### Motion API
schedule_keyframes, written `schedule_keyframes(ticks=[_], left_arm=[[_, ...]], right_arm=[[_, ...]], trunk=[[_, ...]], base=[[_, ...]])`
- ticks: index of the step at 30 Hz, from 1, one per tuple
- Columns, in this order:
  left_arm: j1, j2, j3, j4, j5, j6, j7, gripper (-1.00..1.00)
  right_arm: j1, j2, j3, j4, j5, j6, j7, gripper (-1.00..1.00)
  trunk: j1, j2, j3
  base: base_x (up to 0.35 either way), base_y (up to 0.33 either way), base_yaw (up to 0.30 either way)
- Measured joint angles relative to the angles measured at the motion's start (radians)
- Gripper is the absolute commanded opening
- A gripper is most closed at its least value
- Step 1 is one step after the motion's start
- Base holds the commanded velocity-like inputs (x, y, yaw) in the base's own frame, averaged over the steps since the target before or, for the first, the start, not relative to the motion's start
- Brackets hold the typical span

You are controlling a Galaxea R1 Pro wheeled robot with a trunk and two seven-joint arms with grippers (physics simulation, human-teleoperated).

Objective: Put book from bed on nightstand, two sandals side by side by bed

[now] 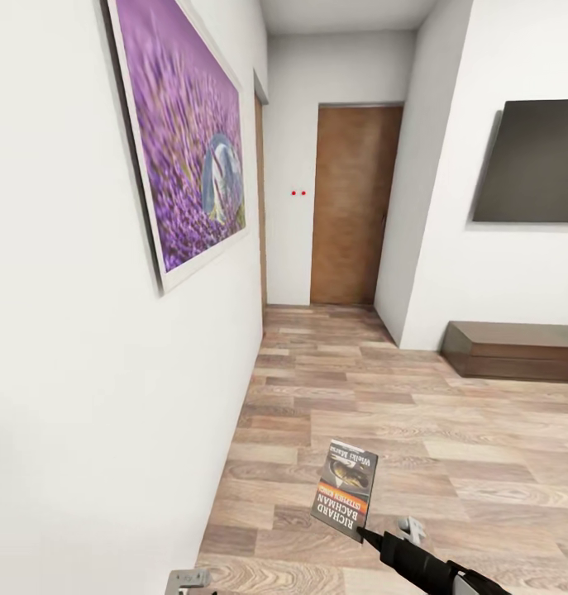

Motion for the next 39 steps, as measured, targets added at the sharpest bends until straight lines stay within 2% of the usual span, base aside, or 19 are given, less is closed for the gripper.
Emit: schedule_keyframes(ticks=[7,14,28,39], left_arm=[[0.000,0.000,0.000,0.000,0.000,0.000,0.000,1.00],[0.000,0.000,0.000,0.000,0.000,0.000,0.000,1.00],[0.000,0.000,0.000,0.000,0.000,0.000,0.000,1.00],[0.000,0.000,0.000,0.000,0.000,0.000,0.000,1.00]], right_arm=[[0.000,0.000,0.001,0.000,0.000,0.000,0.001,-1.00],[0.000,0.000,0.004,0.000,0.000,0.000,0.000,-1.00],[0.000,0.000,0.003,0.000,0.000,0.000,0.000,-1.00],[0.000,0.000,0.002,0.000,0.000,0.000,-0.001,-1.00]], trunk=[[0.000,0.000,0.000],[0.000,0.000,0.000],[0.000,0.000,0.000],[0.000,0.000,0.000]], base=[[0.017,-0.004,-0.175],[0.033,-0.008,-0.037],[0.248,-0.123,-0.001],[0.116,0.015,0.000]])
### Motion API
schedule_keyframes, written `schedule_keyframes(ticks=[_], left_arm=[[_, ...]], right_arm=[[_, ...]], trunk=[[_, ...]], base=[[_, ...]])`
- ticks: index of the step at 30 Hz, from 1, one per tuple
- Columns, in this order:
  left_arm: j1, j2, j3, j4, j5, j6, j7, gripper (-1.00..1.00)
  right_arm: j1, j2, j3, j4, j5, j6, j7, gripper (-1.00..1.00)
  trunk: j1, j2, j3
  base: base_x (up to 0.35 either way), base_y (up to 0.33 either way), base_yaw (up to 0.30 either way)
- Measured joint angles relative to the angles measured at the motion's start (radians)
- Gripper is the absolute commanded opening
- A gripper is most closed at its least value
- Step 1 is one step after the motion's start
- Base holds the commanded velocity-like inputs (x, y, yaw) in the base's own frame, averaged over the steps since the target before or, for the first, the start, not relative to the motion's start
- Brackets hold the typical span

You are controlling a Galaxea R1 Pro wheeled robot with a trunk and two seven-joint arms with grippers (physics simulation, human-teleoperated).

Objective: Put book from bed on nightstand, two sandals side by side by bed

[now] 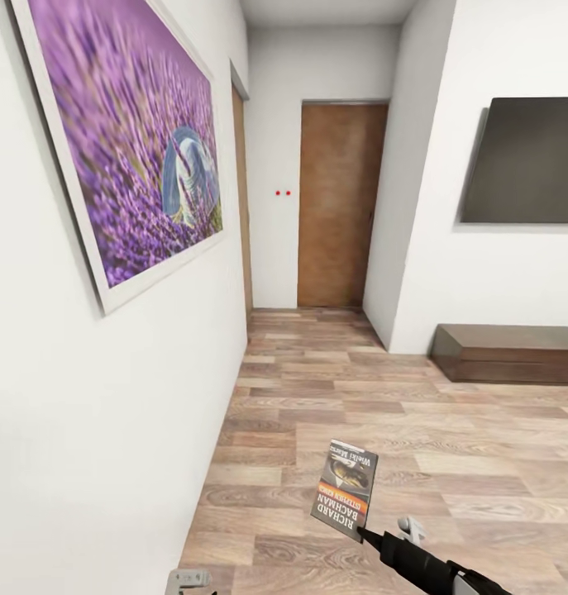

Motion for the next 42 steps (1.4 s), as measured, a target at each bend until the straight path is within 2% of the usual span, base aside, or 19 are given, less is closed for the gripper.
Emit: schedule_keyframes(ticks=[18,33,42], left_arm=[[0.000,-0.001,0.000,0.000,0.000,0.000,0.000,1.00],[0.000,-0.001,0.000,0.001,0.000,0.000,0.000,1.00],[0.000,-0.001,0.000,0.001,0.000,0.000,0.000,1.00]], right_arm=[[0.000,0.000,0.000,0.000,0.000,0.000,0.001,-1.00],[0.000,0.000,0.001,0.000,0.000,0.000,0.002,-1.00],[0.000,0.000,0.001,0.000,0.000,0.000,0.000,-1.00]], trunk=[[0.000,0.000,0.000],[0.000,0.000,0.000],[0.000,0.000,0.000]], base=[[0.262,0.053,-0.005],[0.018,0.000,-0.225],[0.255,0.000,-0.035]])
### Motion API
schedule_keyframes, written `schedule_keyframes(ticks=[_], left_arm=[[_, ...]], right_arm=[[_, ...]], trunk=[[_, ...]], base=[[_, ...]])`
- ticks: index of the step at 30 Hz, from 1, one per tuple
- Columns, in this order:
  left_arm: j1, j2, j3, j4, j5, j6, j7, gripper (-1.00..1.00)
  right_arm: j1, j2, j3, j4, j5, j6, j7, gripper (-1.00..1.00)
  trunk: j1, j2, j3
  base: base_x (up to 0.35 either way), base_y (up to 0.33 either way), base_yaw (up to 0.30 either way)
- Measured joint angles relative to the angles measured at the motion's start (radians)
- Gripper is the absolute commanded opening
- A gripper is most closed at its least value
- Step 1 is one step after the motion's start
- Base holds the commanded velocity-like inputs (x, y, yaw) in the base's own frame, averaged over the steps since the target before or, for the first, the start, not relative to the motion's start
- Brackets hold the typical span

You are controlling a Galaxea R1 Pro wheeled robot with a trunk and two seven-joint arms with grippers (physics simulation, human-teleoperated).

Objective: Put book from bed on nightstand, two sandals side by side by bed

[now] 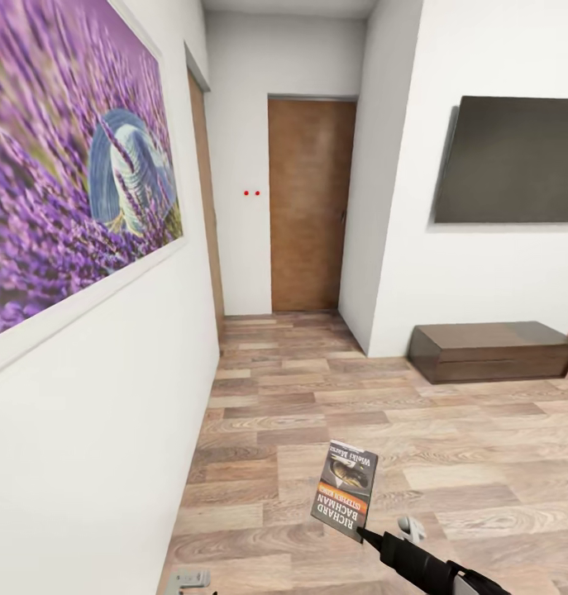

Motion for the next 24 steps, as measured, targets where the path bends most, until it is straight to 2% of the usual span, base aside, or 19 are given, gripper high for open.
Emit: schedule_keyframes(ticks=[18,24], left_arm=[[0.000,0.000,0.000,-0.001,0.000,0.000,0.000,1.00],[0.000,0.000,0.000,0.000,0.000,0.000,0.000,1.00]], right_arm=[[0.000,0.000,0.003,0.000,0.001,0.000,0.001,-1.00],[0.000,0.000,0.004,0.000,0.001,0.000,0.001,-1.00]], trunk=[[0.000,0.000,0.000],[0.000,0.000,0.000]], base=[[0.305,0.000,-0.002],[0.305,0.000,-0.195]])
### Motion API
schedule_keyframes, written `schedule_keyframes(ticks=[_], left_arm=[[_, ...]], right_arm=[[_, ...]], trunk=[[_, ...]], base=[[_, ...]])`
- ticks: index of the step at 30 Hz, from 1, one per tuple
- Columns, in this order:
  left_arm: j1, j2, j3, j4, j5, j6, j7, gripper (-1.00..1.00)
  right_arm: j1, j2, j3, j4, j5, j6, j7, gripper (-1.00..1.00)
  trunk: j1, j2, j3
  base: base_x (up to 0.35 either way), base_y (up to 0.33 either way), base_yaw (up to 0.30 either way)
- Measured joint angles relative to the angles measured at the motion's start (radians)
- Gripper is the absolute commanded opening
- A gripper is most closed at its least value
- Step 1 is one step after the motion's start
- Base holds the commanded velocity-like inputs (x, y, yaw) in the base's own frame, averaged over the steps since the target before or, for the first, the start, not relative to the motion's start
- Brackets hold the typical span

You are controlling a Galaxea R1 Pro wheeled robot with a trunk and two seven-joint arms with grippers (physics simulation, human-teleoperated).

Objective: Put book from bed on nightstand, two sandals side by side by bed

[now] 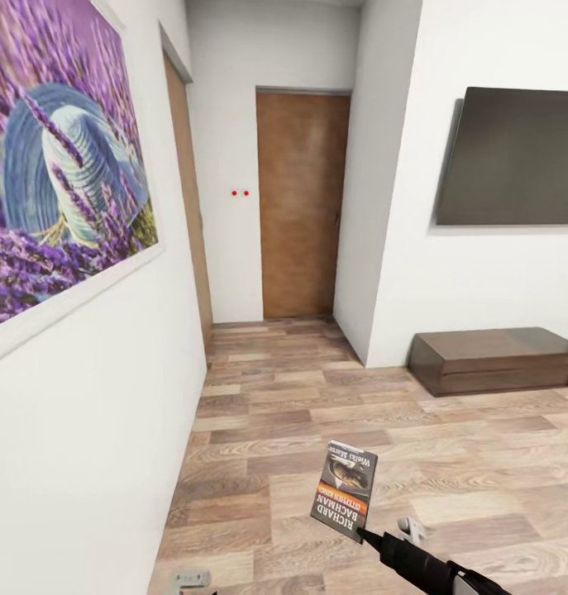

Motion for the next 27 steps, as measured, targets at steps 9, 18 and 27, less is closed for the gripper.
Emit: schedule_keyframes(ticks=[9,18,27], left_arm=[[0.000,0.000,0.000,0.000,0.000,0.000,0.000,1.00],[0.000,0.000,0.000,-0.001,0.000,0.000,0.000,1.00],[0.000,0.000,0.000,0.000,0.000,0.000,0.000,1.00]], right_arm=[[0.000,0.000,0.000,0.000,0.000,0.000,0.000,-1.00],[0.000,0.000,0.000,0.000,-0.001,0.000,0.001,-1.00],[0.000,0.000,0.000,0.000,-0.002,0.000,0.000,-1.00]], trunk=[[0.000,0.000,0.000],[0.000,0.000,0.000],[0.000,0.000,0.000]], base=[[0.305,0.000,-0.276],[0.305,0.000,-0.275],[0.306,0.000,-0.270]])
